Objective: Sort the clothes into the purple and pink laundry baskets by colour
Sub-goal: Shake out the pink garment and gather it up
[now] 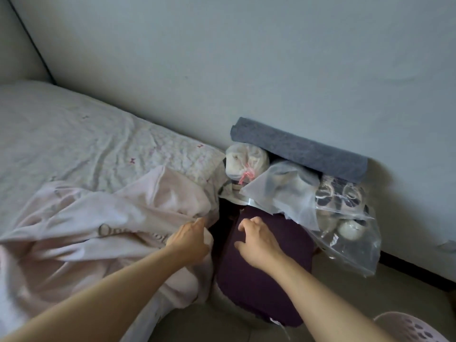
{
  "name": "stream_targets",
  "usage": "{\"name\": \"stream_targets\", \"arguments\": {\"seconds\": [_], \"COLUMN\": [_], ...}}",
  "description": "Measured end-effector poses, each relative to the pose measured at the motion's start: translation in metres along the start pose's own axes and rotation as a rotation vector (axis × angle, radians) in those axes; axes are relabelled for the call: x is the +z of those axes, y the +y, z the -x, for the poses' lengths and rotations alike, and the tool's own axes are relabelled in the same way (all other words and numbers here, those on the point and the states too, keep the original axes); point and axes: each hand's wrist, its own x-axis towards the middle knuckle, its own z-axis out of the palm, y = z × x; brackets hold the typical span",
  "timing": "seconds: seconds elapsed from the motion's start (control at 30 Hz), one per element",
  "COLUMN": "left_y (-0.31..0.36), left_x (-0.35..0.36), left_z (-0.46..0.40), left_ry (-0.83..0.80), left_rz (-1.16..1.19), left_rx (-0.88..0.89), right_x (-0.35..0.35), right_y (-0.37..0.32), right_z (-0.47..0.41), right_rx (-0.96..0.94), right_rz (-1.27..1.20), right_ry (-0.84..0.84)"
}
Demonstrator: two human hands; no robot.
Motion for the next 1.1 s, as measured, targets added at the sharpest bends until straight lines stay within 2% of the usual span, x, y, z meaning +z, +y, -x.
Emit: {"name": "stream_targets", "arguments": {"seconds": [0.33, 0.6, 0.9, 1.1], "left_y": [-0.149, -0.228, -0.232, -0.204], "left_x": [-0.012, -0.006, -0.002, -0.011], "left_z": [0.011, -0.01, -0.063, -0.105], "left_ry": [0.016, 0.021, 0.024, 0.033], "left_rz": [0.067, 0.049, 0.119, -0.002], "left_rx": [-0.145, -0.177, -0.092, -0.066], "right_x": [0.077, 0.144, 0.158, 0.142], "right_y": [-0.121, -0.169, -0.16, -0.141], "right_z": [-0.045, -0.078, -0.109, -0.148], "right_rx": [-0.152, -0.163, -0.076, -0.064], "right_rz": [0.092, 0.082, 0.069, 0.056], "right_ry": [-0.162, -0.235, -0.227, -0.185]}}
